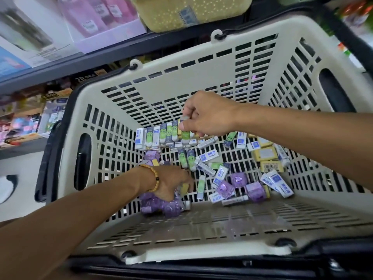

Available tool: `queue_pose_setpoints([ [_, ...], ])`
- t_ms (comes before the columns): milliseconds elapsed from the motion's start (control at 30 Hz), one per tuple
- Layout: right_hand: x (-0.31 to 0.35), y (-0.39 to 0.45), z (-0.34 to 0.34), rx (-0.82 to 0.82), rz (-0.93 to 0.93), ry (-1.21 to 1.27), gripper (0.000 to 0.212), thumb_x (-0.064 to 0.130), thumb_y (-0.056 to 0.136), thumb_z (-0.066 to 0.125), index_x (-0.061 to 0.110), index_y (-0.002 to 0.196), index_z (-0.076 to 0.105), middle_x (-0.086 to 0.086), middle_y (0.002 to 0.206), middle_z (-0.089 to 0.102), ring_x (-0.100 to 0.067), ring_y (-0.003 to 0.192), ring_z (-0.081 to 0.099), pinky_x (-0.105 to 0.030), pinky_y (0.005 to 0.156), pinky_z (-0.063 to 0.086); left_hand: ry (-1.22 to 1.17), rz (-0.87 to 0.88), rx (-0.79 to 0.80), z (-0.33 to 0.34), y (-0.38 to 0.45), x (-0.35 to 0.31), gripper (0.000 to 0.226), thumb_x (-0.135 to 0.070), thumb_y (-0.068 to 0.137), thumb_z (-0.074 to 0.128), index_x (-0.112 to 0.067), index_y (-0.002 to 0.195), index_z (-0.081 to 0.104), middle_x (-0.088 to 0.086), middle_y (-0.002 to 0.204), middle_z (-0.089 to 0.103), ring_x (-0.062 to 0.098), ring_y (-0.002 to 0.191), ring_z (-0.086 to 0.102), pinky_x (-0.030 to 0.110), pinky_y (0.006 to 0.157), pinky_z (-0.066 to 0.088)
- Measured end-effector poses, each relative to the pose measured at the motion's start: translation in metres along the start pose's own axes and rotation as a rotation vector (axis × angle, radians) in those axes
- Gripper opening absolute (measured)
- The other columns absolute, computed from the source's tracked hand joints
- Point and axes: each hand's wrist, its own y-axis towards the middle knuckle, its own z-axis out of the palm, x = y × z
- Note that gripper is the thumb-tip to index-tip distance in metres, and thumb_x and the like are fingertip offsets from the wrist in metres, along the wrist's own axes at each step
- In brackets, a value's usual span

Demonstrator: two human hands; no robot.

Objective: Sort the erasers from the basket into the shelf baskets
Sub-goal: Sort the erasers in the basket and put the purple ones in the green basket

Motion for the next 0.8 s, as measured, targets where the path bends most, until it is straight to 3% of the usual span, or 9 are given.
queue_pose_setpoints([
  [200, 0.0, 0.001, 0.0, -0.004, 0.012, -0.006, 0.022, 0.029, 0.092, 0.066, 0.008, 0.09, 0.071, -0.004, 0.065, 0.069, -0.017, 0.065, 0.069, -0.025, 0.06, 0.051, 0.001, -0.05, 0.159, -0.01, 0.008, -0.003, 0.046, 0.007, 0.076, 0.066, -0.019, 0.114, 0.062, 0.005, 0.121, 0.059, 0.02, 0.096, 0.058, 0.026, 0.065, 0.048],
  [300, 0.001, 0.001, 0.0, -0.021, 0.019, -0.012, 0.023, 0.03, 0.092, 0.067, 0.007, 0.089, 0.071, -0.003, 0.063, 0.068, -0.011, 0.056, 0.062, -0.022, 0.054, 0.045, 0.037, -0.068, 0.195, -0.016, 0.01, -0.005, 0.058, -0.006, 0.076, 0.076, -0.019, 0.128, 0.052, 0.007, 0.132, 0.053, 0.023, 0.108, 0.055, 0.027, 0.073, 0.042],
  [400, 0.0, 0.001, -0.001, -0.023, 0.014, -0.018, 0.025, 0.03, 0.092, 0.067, 0.006, 0.09, 0.071, -0.007, 0.067, 0.071, -0.012, 0.058, 0.062, -0.025, 0.06, 0.051, 0.099, -0.095, 0.216, -0.012, 0.012, -0.005, 0.073, -0.012, 0.081, 0.073, -0.015, 0.144, 0.037, 0.007, 0.148, 0.041, 0.026, 0.129, 0.045, 0.029, 0.083, 0.041],
  [533, -0.001, 0.003, -0.001, -0.018, 0.008, -0.019, 0.027, 0.03, 0.092, 0.066, 0.003, 0.091, 0.071, -0.008, 0.068, 0.07, -0.014, 0.06, 0.063, -0.025, 0.06, 0.05, 0.095, -0.105, 0.211, -0.01, 0.007, -0.004, 0.067, -0.01, 0.084, 0.07, -0.013, 0.143, 0.039, 0.008, 0.143, 0.046, 0.026, 0.124, 0.049, 0.033, 0.092, 0.048],
  [667, -0.002, 0.004, 0.0, -0.025, 0.007, -0.025, 0.027, 0.03, 0.092, 0.066, 0.004, 0.089, 0.071, -0.003, 0.06, 0.065, -0.012, 0.055, 0.06, -0.024, 0.059, 0.049, 0.073, -0.089, 0.136, -0.004, 0.006, 0.002, 0.06, -0.005, 0.084, 0.066, -0.012, 0.139, 0.043, 0.009, 0.14, 0.048, 0.024, 0.116, 0.052, 0.025, 0.071, 0.045],
  [800, -0.002, 0.002, 0.0, -0.024, 0.0, -0.034, 0.028, 0.03, 0.092, 0.066, 0.003, 0.09, 0.071, -0.009, 0.065, 0.068, -0.017, 0.061, 0.063, -0.033, 0.07, 0.055, 0.031, -0.114, 0.16, 0.001, 0.015, 0.008, 0.082, -0.011, 0.082, 0.072, -0.016, 0.15, 0.026, 0.007, 0.15, 0.038, 0.025, 0.132, 0.043, 0.024, 0.081, 0.038],
])
